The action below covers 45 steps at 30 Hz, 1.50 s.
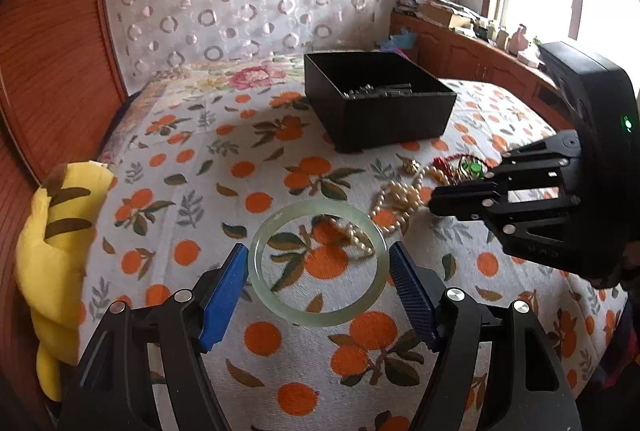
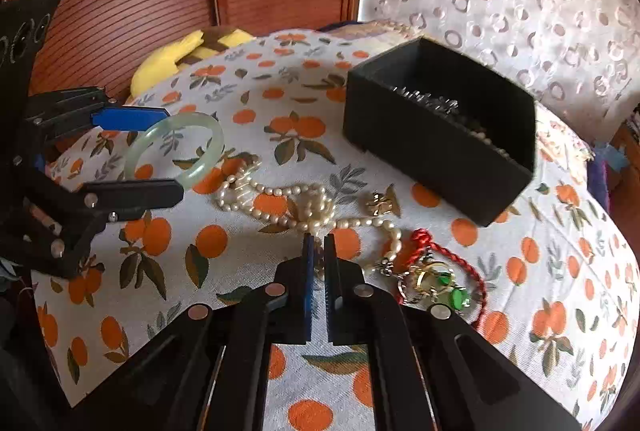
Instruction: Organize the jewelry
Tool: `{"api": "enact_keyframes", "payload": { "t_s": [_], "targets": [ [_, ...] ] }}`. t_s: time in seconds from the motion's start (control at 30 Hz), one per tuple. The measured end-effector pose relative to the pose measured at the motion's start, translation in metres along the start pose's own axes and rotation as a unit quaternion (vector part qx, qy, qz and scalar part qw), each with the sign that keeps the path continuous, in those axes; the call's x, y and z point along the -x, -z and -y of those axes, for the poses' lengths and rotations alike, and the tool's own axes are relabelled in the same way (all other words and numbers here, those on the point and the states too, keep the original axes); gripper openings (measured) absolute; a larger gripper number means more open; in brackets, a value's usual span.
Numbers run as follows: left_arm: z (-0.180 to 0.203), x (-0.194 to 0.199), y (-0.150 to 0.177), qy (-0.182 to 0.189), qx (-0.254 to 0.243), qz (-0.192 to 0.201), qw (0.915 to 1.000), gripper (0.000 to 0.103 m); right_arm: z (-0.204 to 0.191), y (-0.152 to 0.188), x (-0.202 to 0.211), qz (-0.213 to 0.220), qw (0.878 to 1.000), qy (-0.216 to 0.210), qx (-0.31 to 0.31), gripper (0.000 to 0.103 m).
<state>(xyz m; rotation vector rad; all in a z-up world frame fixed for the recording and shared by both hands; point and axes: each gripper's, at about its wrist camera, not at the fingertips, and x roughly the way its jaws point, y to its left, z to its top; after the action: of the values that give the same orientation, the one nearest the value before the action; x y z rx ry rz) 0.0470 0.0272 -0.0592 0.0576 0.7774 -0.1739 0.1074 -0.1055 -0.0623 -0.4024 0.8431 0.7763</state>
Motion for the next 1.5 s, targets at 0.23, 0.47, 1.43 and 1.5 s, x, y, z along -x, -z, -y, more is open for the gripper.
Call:
{"api": "enact_keyframes", "payload": {
  "t_s": [0.23, 0.47, 1.43, 1.5],
  "targets": [
    [-0.002, 0.007, -0.011, -0.003, 0.002, 0.015, 0.9999, 0.069, 0.018, -0.011, 0.048, 0.062, 0.998, 0.008, -0.031, 0.005],
    [0.001, 0.014, -0.026, 0.005, 0.004, 0.034, 0.9994, 0.069, 0.034, -0.028, 0.085, 0.100, 0.994, 0.023, -0.043, 0.005],
    [0.016, 0.037, -0.075, 0.019, -0.004, 0.087, 0.9960, 0.069, 0.052, -0.069, 0.162, 0.182, 0.979, 0.071, -0.052, 0.005],
    [0.017, 0.035, -0.077, 0.020, -0.002, 0.086, 0.9961, 0.069, 0.052, -0.075, 0.169, 0.191, 0.977, 0.075, -0.050, 0.005]
  ]
}}
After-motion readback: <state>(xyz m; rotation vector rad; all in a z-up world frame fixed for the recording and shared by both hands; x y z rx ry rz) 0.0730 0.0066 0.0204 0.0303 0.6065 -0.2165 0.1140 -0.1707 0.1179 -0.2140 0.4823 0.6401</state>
